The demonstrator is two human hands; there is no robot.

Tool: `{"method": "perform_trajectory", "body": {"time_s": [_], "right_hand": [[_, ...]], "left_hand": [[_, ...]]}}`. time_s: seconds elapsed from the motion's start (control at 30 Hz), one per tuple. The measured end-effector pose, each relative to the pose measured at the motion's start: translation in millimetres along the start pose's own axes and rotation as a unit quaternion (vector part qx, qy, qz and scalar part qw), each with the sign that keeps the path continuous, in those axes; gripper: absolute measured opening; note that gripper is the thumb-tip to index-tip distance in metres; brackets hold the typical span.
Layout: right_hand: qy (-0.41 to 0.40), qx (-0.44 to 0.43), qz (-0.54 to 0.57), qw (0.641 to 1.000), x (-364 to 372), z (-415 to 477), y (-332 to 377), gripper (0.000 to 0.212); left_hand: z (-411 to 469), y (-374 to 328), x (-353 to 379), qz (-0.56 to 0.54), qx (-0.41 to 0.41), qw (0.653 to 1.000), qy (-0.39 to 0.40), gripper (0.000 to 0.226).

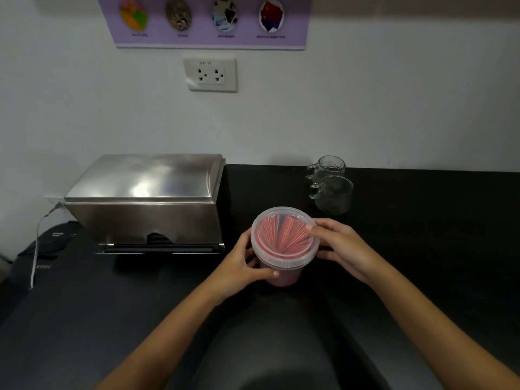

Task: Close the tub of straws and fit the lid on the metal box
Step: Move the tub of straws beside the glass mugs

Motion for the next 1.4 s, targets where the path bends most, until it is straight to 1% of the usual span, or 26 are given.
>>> {"method": "perform_trajectory", "body": {"time_s": [0.13, 0.27, 0.37, 0.43, 0.5, 0.57, 0.73, 0.83, 1.03, 1.2, 1.4], "right_hand": [[-0.031, -0.015, 0.023, 0.999, -2.4, 14.8, 6.5, 0.03], [-0.05, -0.018, 0.036, 0.998, -5.2, 31.7, 12.0, 0.022], [-0.071, -0.014, 0.041, 0.997, -17.0, 42.2, 11.9, 0.028], [-0.096, -0.024, -0.017, 0.995, -32.8, 45.6, 11.1, 0.03], [-0.117, -0.036, -0.137, 0.983, -52.4, 47.3, 8.8, 0.029], [-0.128, -0.038, -0.242, 0.961, -73.5, 48.3, 4.3, 0.03], [-0.172, -0.024, -0.399, 0.9, -130.8, 56.1, -2.5, 0.04], [-0.197, -0.002, -0.431, 0.88, -156.4, 68.6, -4.7, 0.051], [-0.185, 0.021, -0.459, 0.869, -176.9, 95.7, -7.8, 0.073], [-0.178, 0.03, -0.465, 0.867, -183.0, 104.5, -11.9, 0.076], [-0.173, 0.038, -0.48, 0.859, -182.7, 106.9, -11.1, 0.075]], "left_hand": [[18.8, 0.0, -4.3, 0.023, 0.011, 0.998, -0.05, 0.089], [34.7, -4.1, -12.3, 0.051, 0.015, 0.995, -0.087, 0.091], [45.4, -8.2, -18.3, 0.072, 0.011, 0.991, -0.11, 0.09], [52.4, -8.6, -21.5, 0.077, 0.007, 0.99, -0.12, 0.09], [59.1, -7.9, -23.8, 0.074, 0.0, 0.989, -0.126, 0.09], [66.0, -7.0, -25.9, 0.068, -0.004, 0.989, -0.131, 0.089], [83.2, -8.6, -29.5, 0.064, -0.019, 0.987, -0.143, 0.091], [92.9, -13.9, -31.6, 0.077, -0.018, 0.985, -0.155, 0.089], [116.4, -22.3, -33.8, 0.062, -0.019, 0.981, -0.181, 0.085], [138.6, -24.2, -35.5, 0.018, -0.023, 0.981, -0.191, 0.083], [162.8, -26.3, -42.5, 0.022, -0.025, 0.979, -0.201, 0.084]]}}
Point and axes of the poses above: each hand's wrist, its own z-axis towards the middle knuckle, its own x-axis out of the palm, y = z × x, the point moved 10 cm from there along z, towards the middle knuckle, and after that the axes turned 11 degrees about z, right-handed, at the moved point
